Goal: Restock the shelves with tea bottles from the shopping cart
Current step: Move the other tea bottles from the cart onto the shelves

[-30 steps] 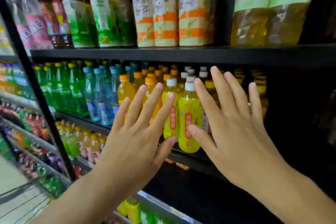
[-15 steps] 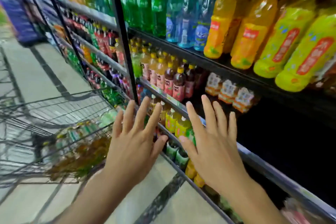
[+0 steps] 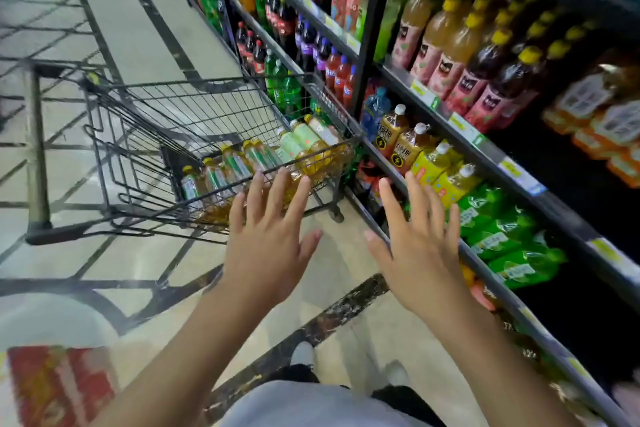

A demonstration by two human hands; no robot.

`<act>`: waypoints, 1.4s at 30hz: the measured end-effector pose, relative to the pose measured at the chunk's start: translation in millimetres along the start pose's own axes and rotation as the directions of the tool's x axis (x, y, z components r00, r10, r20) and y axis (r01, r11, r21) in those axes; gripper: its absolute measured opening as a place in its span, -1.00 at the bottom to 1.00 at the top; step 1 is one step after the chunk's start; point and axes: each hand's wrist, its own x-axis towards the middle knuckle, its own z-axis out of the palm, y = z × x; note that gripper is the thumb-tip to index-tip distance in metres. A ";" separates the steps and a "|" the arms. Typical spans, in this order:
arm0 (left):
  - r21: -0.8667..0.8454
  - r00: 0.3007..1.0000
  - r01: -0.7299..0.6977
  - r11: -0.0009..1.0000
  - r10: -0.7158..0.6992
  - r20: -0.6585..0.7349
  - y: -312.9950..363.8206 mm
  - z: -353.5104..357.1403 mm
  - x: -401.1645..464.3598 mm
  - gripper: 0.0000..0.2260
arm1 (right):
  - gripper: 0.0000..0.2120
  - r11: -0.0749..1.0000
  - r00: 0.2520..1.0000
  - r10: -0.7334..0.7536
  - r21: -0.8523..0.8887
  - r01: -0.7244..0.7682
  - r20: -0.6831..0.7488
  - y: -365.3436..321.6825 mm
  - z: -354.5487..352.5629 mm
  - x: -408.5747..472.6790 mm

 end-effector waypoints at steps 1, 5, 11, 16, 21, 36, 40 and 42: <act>-0.002 1.000 0.023 1.000 -0.022 0.015 -9.8 3.7 0.3 -0.36 | -0.32 1.000 1.000 -0.016 0.007 0.016 0.004 -6.2 3.9 6.7; -0.036 0.990 0.108 0.994 -0.104 0.095 -35.5 19.0 3.1 -0.32 | -0.31 0.997 0.995 -0.076 0.031 0.074 0.069 -27.4 18.5 33.1; -0.081 0.960 0.241 0.967 -0.224 0.169 -45.4 36.6 28.6 -0.26 | -0.30 0.985 0.967 -0.170 0.063 0.161 0.187 -33.8 35.6 84.3; -0.095 0.930 0.315 0.945 -0.287 0.227 -36.5 45.2 75.6 -0.26 | -0.28 0.973 0.943 -0.232 0.073 0.220 0.239 -21.0 46.7 153.0; -0.103 0.899 0.383 0.918 -0.345 0.270 -23.8 46.8 140.3 -0.21 | -0.27 0.962 0.924 -0.271 0.111 0.249 0.269 -2.4 44.9 230.3; -0.163 0.848 0.445 0.880 -0.356 0.392 -80.9 113.3 326.0 -0.35 | -0.29 0.944 0.835 -0.307 0.032 0.329 0.457 -30.5 97.9 442.7; -0.198 0.818 0.415 0.888 -0.269 0.508 -107.1 149.9 369.7 -0.31 | -0.27 0.971 0.815 -0.220 0.045 0.233 0.536 -46.5 123.6 485.9; -0.222 0.805 0.401 0.889 -0.226 0.548 -117.0 168.0 389.8 -0.29 | -0.27 0.980 0.804 -0.187 0.046 0.196 0.564 -51.8 137.3 503.3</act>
